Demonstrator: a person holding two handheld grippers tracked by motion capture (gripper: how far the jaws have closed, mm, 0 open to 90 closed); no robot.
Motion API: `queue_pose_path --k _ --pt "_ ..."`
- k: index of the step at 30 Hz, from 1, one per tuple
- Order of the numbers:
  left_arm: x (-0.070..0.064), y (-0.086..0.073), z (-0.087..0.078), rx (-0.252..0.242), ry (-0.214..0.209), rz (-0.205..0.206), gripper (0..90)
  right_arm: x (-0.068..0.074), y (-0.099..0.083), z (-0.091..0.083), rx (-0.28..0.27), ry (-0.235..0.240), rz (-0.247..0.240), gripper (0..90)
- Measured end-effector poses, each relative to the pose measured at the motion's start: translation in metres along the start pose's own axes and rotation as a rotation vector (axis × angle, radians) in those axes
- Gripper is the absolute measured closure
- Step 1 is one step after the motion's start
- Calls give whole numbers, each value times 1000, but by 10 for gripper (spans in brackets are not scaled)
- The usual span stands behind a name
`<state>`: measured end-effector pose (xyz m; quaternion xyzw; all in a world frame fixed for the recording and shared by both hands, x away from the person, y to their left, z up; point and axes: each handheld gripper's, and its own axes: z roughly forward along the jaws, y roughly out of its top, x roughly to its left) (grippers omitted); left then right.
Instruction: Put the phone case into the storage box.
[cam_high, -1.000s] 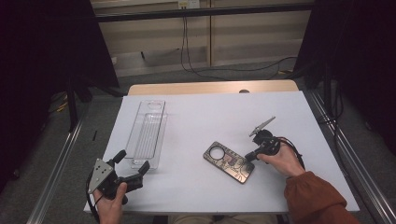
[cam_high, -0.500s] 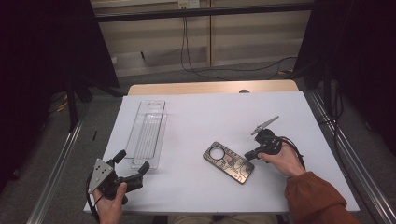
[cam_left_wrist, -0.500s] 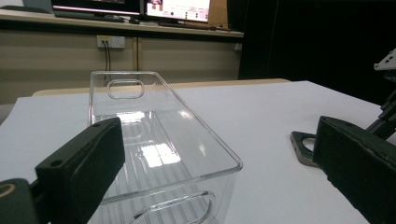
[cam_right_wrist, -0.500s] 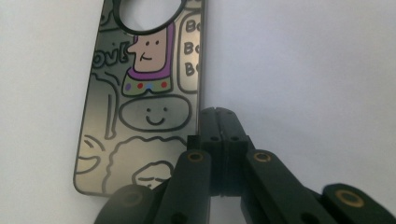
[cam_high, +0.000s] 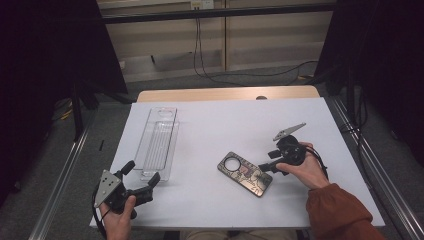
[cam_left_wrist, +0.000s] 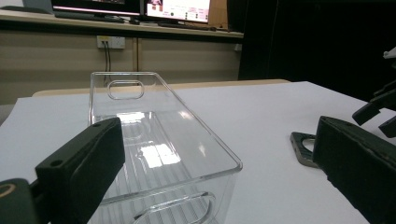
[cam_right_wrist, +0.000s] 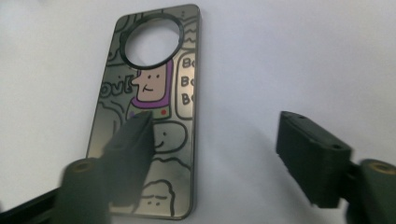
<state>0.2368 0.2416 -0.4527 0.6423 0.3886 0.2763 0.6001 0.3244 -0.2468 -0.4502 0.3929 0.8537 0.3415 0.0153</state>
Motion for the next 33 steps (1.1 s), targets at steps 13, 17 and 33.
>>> queue_pose_path --k 13,17,33 --pt "1 1 -1 2 9 0 27 6 -1 -13 -114 -13 -27 37" --pt "0 0 -1 -2 2 1 27 11 -3 -21 -141 -4 -38 34" --pt "0 1 -1 -1 8 -1 27 30 -1 -13 -97 47 -82 39"
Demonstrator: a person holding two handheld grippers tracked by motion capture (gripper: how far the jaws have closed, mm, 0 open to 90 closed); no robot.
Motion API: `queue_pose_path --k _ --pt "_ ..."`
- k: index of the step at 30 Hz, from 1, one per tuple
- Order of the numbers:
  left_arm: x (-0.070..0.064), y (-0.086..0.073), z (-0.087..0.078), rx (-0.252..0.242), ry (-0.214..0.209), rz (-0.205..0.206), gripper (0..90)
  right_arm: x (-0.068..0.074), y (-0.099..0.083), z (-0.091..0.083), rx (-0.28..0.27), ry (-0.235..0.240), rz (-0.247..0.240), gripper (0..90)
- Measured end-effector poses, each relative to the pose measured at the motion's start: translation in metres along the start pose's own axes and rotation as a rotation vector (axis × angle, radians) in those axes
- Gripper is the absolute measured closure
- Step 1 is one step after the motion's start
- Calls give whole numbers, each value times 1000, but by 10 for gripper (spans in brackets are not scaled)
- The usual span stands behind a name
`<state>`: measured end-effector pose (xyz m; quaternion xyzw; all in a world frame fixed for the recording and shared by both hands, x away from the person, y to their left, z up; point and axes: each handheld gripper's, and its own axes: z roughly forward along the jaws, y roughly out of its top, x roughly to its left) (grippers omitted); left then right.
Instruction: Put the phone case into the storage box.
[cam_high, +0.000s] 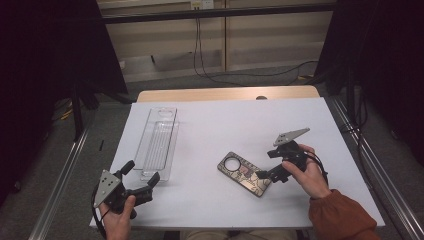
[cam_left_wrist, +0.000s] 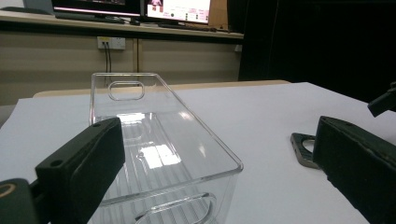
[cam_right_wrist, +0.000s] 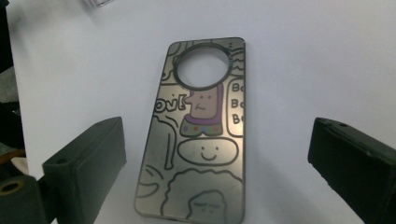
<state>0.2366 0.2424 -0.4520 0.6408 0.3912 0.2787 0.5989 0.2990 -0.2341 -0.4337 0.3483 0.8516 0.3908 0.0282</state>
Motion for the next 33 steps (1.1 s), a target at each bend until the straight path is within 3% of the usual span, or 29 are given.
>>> queue_pose_path --k 16,20,25,33 --pt "0 0 0 -2 -7 5 27 9 11 29 95 35 -10 43" --pt "1 0 0 -3 -6 3 27 10 14 33 106 14 -30 41" --pt "1 0 0 -3 -5 4 27 8 15 41 125 -10 -7 49" --pt "1 0 0 0 -7 5 27 10 19 51 172 -40 -16 48"
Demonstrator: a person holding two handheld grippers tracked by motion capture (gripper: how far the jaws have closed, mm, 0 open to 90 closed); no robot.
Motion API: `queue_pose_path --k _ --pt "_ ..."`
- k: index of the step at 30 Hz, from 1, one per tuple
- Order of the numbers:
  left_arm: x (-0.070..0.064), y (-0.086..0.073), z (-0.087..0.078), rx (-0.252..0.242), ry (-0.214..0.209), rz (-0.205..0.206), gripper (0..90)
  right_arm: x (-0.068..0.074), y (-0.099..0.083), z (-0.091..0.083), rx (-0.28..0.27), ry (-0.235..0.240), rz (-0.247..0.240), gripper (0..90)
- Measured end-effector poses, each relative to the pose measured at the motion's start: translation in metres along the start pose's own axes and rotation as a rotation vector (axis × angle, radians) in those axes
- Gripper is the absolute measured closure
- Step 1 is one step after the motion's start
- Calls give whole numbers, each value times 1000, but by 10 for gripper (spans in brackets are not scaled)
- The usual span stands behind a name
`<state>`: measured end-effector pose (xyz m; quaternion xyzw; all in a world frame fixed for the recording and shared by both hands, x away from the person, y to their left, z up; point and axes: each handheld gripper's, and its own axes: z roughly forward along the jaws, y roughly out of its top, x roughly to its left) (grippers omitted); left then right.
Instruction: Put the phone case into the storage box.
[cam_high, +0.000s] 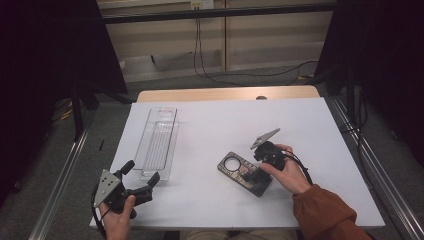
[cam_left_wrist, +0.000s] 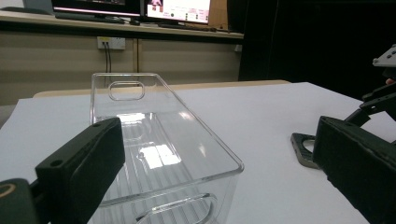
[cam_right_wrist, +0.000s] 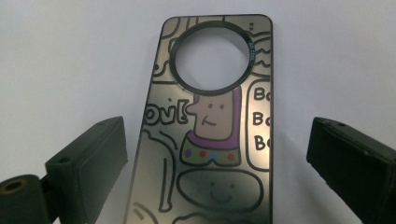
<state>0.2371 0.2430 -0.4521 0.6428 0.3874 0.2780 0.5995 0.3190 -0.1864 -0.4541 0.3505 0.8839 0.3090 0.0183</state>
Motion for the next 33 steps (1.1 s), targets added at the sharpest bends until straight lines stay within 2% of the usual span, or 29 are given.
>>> queue_pose_path --k 10,22,29,33 --pt "0 0 0 -3 -1 0 27 4 9 11 58 -15 -20 48" --pt "1 0 0 -1 -2 -4 27 5 10 22 109 -14 -16 46" --pt "1 0 0 -1 -1 -3 27 8 10 23 147 -27 -14 36" --pt "1 0 0 -1 -3 -3 27 11 10 24 170 -51 -22 34"
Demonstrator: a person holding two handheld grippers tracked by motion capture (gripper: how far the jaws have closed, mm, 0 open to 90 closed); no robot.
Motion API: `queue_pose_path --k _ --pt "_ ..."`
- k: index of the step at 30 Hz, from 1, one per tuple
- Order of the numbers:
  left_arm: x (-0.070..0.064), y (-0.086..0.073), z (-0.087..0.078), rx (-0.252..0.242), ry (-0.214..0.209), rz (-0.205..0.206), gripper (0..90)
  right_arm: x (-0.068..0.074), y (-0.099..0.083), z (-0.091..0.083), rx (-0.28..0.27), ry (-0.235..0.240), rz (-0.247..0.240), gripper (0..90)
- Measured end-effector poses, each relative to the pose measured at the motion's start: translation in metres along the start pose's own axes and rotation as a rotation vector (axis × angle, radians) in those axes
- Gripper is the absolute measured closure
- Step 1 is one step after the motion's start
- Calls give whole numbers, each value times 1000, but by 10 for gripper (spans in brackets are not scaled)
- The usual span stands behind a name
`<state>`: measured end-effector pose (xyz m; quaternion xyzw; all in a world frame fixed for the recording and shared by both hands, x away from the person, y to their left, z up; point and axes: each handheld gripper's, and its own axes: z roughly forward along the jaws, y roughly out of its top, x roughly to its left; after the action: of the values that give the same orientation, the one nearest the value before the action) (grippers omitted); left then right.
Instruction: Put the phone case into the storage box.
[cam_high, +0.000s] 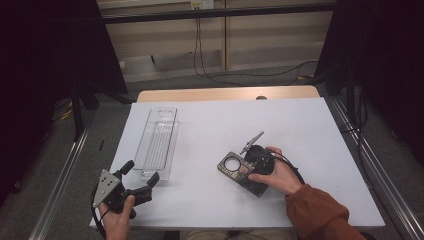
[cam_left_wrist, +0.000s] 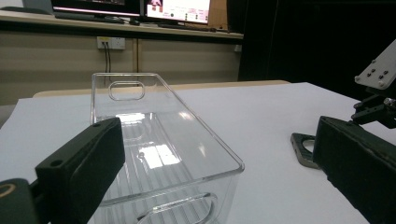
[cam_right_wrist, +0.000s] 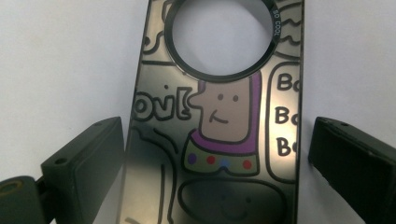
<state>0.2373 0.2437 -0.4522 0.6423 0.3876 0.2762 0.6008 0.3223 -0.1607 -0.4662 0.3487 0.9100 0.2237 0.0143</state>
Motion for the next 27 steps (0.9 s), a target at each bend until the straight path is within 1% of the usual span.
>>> queue_pose_path --k 1,2,5,6,11,15,19,20,22,23,24,27 --pt "0 0 0 -1 0 -2 27 0 0 0 4 -9 -11 34" --pt "0 0 0 -1 1 -1 27 1 1 0 8 -15 -6 36" --pt "0 0 0 1 0 -2 27 3 2 2 19 -26 -19 15" --pt "0 0 0 1 4 -2 27 3 2 2 23 -24 -13 8" --pt "0 0 0 2 -2 1 27 7 2 5 32 -40 -17 0" --pt "0 0 0 4 -1 2 27 10 1 7 38 -68 -47 0" --pt "0 0 0 1 -4 -1 27 10 1 7 37 -71 -45 0" --pt "0 0 0 2 -3 -1 27 11 1 7 31 -79 -46 0" --pt "0 0 0 7 -7 4 27 11 1 7 31 -77 -40 0" --pt "0 0 0 7 -7 2 27 11 1 7 31 -81 -38 6" --pt "0 0 0 11 -7 10 27 12 1 7 32 -85 -39 12" --pt "0 -1 1 7 0 2 27 12 1 5 36 -90 -38 55"
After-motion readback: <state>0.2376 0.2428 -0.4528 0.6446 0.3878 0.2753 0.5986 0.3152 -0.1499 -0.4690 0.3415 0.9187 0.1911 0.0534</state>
